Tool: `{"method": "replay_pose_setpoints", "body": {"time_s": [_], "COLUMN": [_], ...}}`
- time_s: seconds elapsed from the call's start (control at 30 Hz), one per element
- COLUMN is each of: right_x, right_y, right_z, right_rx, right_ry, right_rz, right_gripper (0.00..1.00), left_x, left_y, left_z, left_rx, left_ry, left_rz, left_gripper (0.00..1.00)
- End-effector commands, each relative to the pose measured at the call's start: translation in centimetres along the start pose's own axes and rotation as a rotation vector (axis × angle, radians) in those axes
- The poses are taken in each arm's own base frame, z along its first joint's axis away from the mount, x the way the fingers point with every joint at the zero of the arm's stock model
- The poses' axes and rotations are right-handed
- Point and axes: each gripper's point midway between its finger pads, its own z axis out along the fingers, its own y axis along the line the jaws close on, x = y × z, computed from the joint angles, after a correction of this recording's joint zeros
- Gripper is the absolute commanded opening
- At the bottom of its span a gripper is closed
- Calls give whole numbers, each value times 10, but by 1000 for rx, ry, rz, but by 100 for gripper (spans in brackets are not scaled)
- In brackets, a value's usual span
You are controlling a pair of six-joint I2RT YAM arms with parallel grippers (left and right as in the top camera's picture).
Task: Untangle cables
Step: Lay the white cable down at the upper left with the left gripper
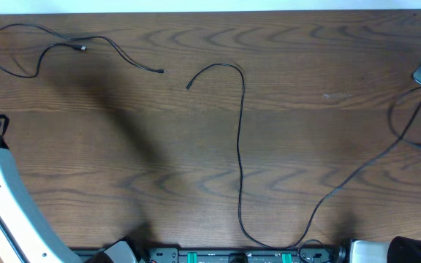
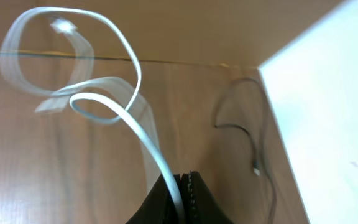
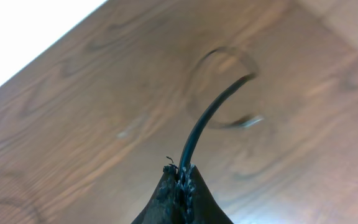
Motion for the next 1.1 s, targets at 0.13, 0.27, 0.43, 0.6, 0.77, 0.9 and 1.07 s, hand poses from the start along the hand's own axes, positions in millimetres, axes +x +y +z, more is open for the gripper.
{"method": "replay_pose_setpoints", "body": {"time_s": [0.13,0.27,0.43,0.6,0.77,0.9,1.07], "right_x": [23,24,25,25,25,24,23], "right_y": [53,53,52,52,53,53,54], "right_z": [-8,-9,-9,-9,-9,-9,-9], "right_rx": [-321,-322,-320,-321,-321,-321,-325], "right_ry": [123,129,132,132,130,129,121], "right_rz": [-153,-153,-153,-153,-153,-153,-152], "right_gripper": [1,1,1,1,1,1,1], "left_x": [53,67,75,96,144,148,154], "left_y": [-67,-68,-61,-65,-90,-95,-105], "left_z": [-23,-28,-21,-8,-12,-18,-41], "left_rx": [324,326,293,303,467,503,572], "left_ry": [185,221,251,349,605,603,591], "left_rz": [278,338,364,374,359,397,451], "left_gripper": [7,7,7,8,8,8,7]}}
